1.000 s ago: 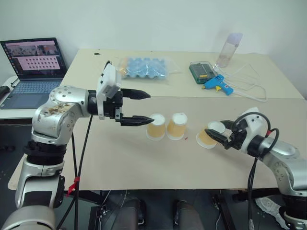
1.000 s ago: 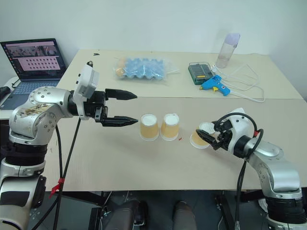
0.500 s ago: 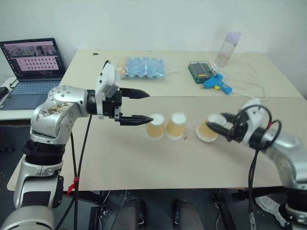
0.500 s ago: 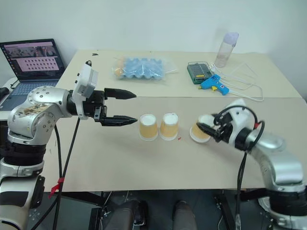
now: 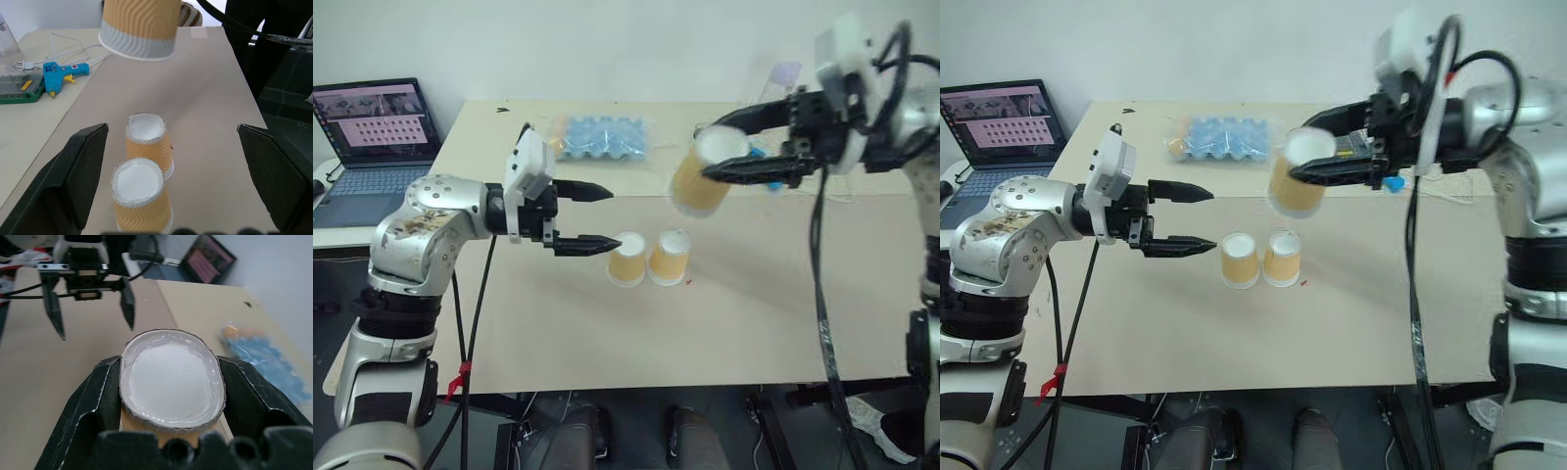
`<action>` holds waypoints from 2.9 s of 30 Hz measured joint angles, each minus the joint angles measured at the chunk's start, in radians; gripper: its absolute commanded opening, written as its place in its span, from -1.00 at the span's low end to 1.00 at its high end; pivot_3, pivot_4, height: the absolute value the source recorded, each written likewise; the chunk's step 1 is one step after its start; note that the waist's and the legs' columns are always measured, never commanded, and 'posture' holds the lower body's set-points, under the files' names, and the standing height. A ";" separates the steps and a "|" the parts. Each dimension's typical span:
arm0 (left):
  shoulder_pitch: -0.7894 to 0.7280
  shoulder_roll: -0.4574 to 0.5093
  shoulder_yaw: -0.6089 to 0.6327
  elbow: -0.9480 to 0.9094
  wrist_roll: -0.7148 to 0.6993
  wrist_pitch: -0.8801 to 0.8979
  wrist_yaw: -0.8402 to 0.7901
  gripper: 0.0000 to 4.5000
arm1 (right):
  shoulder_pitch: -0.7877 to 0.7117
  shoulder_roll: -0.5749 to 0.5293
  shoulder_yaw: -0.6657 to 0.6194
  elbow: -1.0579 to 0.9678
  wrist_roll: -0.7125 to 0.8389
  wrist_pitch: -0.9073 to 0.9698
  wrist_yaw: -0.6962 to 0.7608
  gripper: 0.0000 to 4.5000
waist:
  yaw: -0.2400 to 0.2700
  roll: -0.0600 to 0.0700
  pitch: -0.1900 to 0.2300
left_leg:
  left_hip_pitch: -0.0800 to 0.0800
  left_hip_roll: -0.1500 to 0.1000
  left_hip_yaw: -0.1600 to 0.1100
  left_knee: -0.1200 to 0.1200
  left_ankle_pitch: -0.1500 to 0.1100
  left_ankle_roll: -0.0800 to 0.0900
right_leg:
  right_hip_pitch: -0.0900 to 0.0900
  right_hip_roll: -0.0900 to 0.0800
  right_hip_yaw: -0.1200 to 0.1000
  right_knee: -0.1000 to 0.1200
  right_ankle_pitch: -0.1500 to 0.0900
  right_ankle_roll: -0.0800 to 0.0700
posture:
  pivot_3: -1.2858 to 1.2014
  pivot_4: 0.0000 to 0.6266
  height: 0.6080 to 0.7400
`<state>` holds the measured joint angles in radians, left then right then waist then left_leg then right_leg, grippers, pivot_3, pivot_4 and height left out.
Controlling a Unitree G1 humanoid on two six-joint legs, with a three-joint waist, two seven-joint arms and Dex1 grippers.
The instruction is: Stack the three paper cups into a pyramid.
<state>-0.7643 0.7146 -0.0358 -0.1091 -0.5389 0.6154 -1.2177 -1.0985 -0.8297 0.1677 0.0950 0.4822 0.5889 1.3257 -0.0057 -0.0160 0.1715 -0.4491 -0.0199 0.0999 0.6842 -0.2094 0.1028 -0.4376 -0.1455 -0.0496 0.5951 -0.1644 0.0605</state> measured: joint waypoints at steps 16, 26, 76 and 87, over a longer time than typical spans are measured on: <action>0.033 0.031 0.016 -0.059 -0.018 0.046 0.034 1.00 | -0.024 0.207 0.060 0.231 -0.137 -0.104 0.078 0.17 | -0.005 0.000 0.000 | -0.003 -0.001 -0.001 0.000 0.006 -0.010 | -0.003 0.001 -0.001 0.002 0.001 0.001 | 0.03 -0.52 1.00; 0.037 0.040 0.017 -0.074 -0.037 0.065 0.040 1.00 | -0.023 0.266 0.063 0.323 -0.207 -0.174 0.079 0.17 | -0.006 0.001 0.000 | -0.003 -0.001 -0.001 0.000 0.006 -0.010 | -0.003 0.001 -0.001 0.002 0.001 0.001 | 0.03 -0.52 1.00; 0.255 -0.089 0.279 -0.137 0.037 0.042 0.525 1.00 | 0.313 0.031 -0.308 0.087 -0.278 0.008 -0.434 0.99 | 0.005 0.001 0.001 | 0.002 -0.001 -0.001 -0.005 0.003 -0.020 | -0.001 -0.002 0.000 0.002 0.001 0.000 | 0.03 -0.52 1.00; 0.461 -0.348 0.508 -0.005 0.236 -0.149 1.076 1.00 | 0.653 0.330 -0.499 0.105 -0.378 -0.144 -0.985 0.99 | 0.005 -0.002 -0.004 | 0.011 0.000 0.001 -0.008 -0.001 -0.014 | 0.007 0.001 0.001 0.000 0.002 -0.001 | 0.03 -0.52 1.00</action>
<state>-0.3030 0.3665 0.4721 -0.1140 -0.3027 0.4666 -0.1416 -0.4452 -0.5001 -0.3312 0.1995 0.1043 0.4444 0.3410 -0.0003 -0.0183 0.1670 -0.4386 -0.0200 0.1013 0.6766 -0.2104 0.0885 -0.4309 -0.1445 -0.0488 0.5950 -0.1623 0.0591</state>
